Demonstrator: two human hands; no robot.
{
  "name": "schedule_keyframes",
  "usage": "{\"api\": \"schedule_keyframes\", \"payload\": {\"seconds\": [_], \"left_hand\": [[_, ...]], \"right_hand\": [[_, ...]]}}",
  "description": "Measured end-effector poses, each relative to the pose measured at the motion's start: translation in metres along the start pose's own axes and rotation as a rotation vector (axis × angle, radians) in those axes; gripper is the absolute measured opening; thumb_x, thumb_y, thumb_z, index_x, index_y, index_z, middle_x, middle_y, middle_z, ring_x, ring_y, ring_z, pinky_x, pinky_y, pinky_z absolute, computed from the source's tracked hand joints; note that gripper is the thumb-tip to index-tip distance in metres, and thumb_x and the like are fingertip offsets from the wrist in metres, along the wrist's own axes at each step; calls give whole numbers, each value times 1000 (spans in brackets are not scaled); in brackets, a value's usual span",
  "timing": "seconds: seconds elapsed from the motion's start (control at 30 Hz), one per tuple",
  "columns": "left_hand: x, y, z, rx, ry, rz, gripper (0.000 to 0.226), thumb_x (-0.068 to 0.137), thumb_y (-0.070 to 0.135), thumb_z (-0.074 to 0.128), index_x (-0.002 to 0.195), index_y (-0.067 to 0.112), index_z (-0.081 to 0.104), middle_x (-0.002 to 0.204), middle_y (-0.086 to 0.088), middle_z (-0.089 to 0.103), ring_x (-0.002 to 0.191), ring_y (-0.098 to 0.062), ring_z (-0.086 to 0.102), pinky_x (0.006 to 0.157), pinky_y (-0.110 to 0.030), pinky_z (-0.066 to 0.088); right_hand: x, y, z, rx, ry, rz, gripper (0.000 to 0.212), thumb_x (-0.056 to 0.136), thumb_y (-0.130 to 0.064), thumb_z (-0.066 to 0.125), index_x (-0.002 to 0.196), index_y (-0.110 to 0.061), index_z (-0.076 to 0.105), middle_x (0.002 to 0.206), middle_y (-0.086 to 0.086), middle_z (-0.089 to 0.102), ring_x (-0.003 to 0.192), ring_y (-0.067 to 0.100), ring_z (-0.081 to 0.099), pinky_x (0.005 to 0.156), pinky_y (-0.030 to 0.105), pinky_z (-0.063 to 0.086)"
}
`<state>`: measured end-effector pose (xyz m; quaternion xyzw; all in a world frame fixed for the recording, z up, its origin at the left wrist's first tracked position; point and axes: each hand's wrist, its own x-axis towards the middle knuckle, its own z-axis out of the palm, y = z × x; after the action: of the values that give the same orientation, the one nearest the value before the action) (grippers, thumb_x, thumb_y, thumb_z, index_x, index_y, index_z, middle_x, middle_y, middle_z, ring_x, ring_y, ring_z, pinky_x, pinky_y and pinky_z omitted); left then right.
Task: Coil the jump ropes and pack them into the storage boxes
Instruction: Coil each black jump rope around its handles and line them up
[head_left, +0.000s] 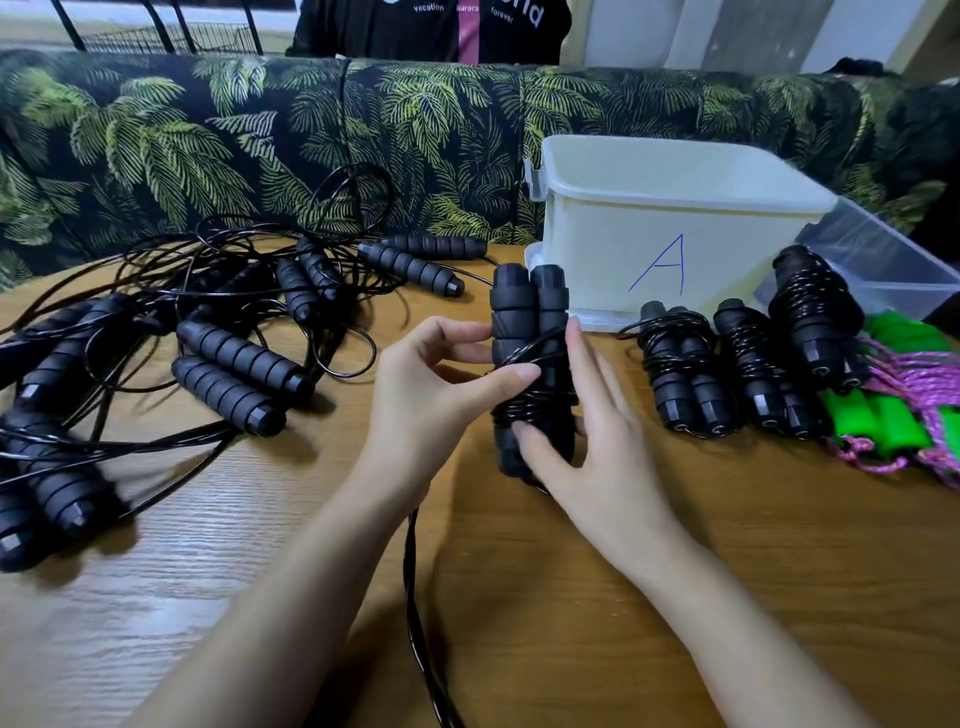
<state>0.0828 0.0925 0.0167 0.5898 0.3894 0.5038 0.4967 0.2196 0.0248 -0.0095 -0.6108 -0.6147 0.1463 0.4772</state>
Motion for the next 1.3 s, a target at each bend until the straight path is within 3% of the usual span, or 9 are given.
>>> {"api": "schedule_keyframes", "payload": {"seconds": [0.07,0.2,0.4,0.6,0.77,0.93,1.07,1.23,1.3], "left_hand": [[-1,1,1,51,-8,26,52,51,38,91,94,22,68,85,1,74,70,-15,69,67,-29,56],[-3,-1,4,142,-96,93,44,61,34,85,101,25,69,92,1,73,75,-19,71,69,-29,58],[0,1,0,120,-279,147,39,81,19,76,118,24,66,107,2,72,93,-28,69,84,-24,54],[1,4,-2,-211,-165,-17,43,71,18,76,113,17,66,91,4,72,86,-10,67,80,-23,53],[6,5,-7,-296,-276,-206,62,76,19,77,134,19,55,115,-1,73,109,-15,67,97,-35,50],[4,7,-6,-266,-252,-206,51,78,23,78,125,23,59,109,-1,75,102,-12,68,98,-37,48],[1,5,-1,-246,-124,-151,62,69,22,83,127,18,59,107,-4,75,98,-11,69,82,-24,52],[-5,4,7,-227,-2,-125,64,60,26,82,119,17,60,100,-5,75,87,-9,71,71,-16,51],[-6,3,9,-200,25,-124,64,54,28,87,112,20,61,91,-2,76,82,-7,70,67,-14,50]], "right_hand": [[-1,-4,-1,-71,2,31,102,76,-46,73,157,-26,15,154,-8,34,136,1,35,99,9,33],[-2,-7,-2,-204,85,100,113,64,-45,84,156,-27,20,151,-9,39,125,5,40,87,26,40],[3,1,-6,56,128,144,102,67,-31,84,154,-23,29,136,-6,57,113,-8,48,88,-1,34],[0,-6,-5,360,32,127,89,70,-21,73,151,-22,37,126,-14,65,119,1,58,106,24,44],[-2,-5,-4,447,-40,46,80,75,-22,73,148,-21,40,141,-8,56,134,11,48,114,40,37],[-1,-3,-3,389,-8,14,78,76,-39,66,148,-24,40,146,-9,41,139,6,37,116,27,33],[-3,-2,3,229,-1,-84,75,86,-31,60,153,-27,26,143,-8,41,137,10,40,112,29,37],[-6,4,12,-97,37,-112,100,79,-32,80,156,-21,19,154,1,30,143,12,32,111,11,24],[-6,2,13,-192,57,-101,104,75,-37,80,157,-22,17,154,-1,32,139,12,36,103,15,32]]}}
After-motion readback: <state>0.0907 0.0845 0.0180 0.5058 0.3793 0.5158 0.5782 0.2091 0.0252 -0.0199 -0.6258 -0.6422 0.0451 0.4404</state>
